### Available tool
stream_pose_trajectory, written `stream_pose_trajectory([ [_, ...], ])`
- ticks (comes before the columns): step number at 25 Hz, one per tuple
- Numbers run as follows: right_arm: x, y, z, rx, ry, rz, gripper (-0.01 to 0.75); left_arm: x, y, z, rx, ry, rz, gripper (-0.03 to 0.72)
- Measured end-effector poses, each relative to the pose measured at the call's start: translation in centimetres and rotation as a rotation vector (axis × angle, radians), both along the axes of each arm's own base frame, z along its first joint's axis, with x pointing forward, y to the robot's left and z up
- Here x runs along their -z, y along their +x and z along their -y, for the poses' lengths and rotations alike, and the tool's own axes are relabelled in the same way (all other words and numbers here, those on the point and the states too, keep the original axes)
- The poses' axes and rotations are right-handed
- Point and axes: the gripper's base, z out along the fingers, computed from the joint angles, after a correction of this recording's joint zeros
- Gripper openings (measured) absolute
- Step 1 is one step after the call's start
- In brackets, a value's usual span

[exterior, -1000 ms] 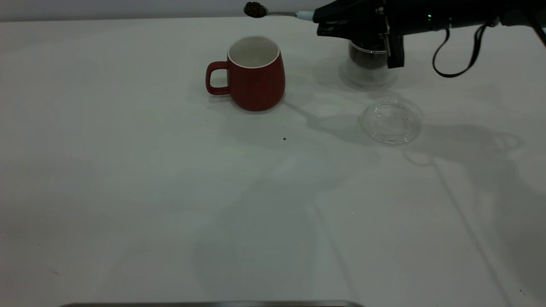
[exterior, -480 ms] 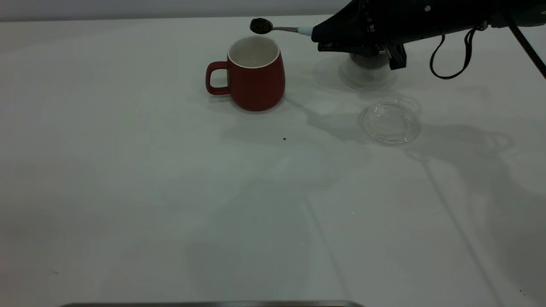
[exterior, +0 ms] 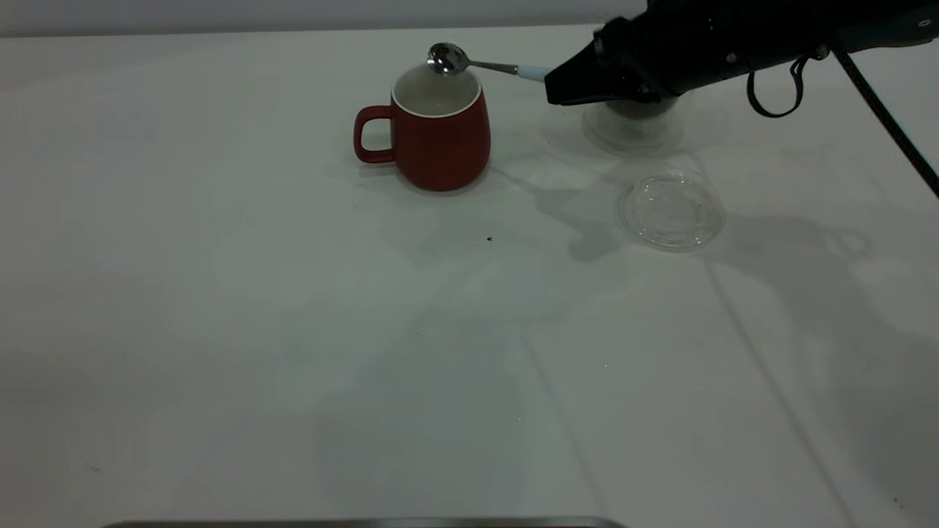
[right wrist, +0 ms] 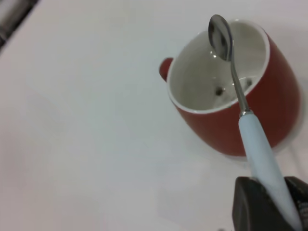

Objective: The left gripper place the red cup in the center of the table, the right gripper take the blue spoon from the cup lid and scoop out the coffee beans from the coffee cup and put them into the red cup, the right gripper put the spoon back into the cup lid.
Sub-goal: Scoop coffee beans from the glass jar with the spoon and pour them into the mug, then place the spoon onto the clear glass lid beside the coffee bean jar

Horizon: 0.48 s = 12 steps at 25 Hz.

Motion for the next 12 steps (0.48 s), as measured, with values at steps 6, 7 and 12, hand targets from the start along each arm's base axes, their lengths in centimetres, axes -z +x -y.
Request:
stream_pose_trajectory([
  [6, -0.4, 0.0, 0.0, 0.029, 0.022, -0.036, 0.114, 0.0, 0.0, 0.0, 0.004, 0.005, 0.000, 0.587],
  [7, -0.8, 0.0, 0.0, 0.049, 0.038, -0.065, 0.114, 0.0, 0.0, 0.0, 0.005, 0.006, 0.000, 0.587],
  [12, -4.5, -1.3, 0.9, 0.214, 0.152, -0.285, 0.114, 0.0, 0.0, 0.0, 0.005, 0.006, 0.000, 0.587],
])
